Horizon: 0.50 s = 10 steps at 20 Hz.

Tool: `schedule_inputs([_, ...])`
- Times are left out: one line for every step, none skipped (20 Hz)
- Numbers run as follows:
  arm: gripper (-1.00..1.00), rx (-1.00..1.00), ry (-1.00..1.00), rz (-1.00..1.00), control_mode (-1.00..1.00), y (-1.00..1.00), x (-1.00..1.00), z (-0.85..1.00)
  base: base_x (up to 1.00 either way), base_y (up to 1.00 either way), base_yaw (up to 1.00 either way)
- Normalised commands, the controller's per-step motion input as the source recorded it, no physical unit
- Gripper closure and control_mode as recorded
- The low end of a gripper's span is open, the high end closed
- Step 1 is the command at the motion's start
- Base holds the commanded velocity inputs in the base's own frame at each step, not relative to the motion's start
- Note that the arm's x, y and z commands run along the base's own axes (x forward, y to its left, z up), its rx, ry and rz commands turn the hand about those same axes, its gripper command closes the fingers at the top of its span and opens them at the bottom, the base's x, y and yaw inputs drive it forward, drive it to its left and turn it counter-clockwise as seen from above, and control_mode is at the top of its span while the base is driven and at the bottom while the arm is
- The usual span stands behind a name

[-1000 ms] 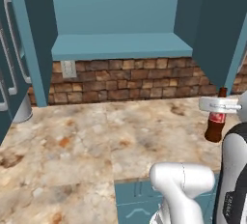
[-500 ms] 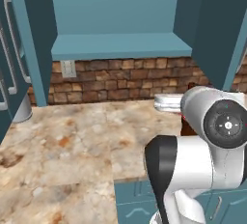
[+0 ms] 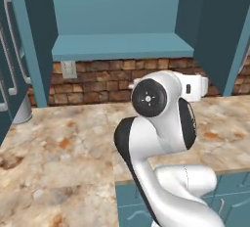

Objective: Sort all alcoholic drinks to one cabinet, and non-alcoholic drinks to the other.

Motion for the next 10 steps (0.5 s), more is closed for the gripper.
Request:
schedule_inputs([1.00,-0.04,-0.03,-0.11,-1.00,0.00,0.79,0.17,0.00,0.00,0.00])
schedule_inputs([1.00,-0.04,-0.04,-0.10,-1.00,0.00,0.76,0.19,0.00,0.00,0.00])
schedule_inputs([1.00,-0.04,-0.05,-0.09,-1.00,0.00,0.73,0.24,0.00,0.00,0.00])
schedule_inputs([1.00,-0.04,-0.05,-0.08,-1.00,0.00,0.68,0.29,0.00,0.00,0.00])
schedule_inputs([1.00,-0.03,-0.05,-0.06,-1.00,0.00,0.64,0.37,0.00,0.00,0.00])
schedule_inputs([1.00,-0.02,-0.04,-0.04,-1.00,0.00,0.61,0.39,0.00,0.00,0.00])
schedule_inputs([1.00,0.00,-0.03,0.00,-1.00,0.00,0.52,0.45,0.00,0.00,0.00])
schedule_inputs([1.00,0.00,-0.04,0.00,-1.00,-0.04,0.46,0.45,0.00,0.00,0.00])
schedule_inputs([1.00,0.00,-0.03,0.00,-1.00,-0.05,0.46,0.44,0.00,0.00,0.00])
schedule_inputs([1.00,0.00,-0.03,0.00,-1.00,-0.05,0.45,0.44,0.00,0.00,0.00])
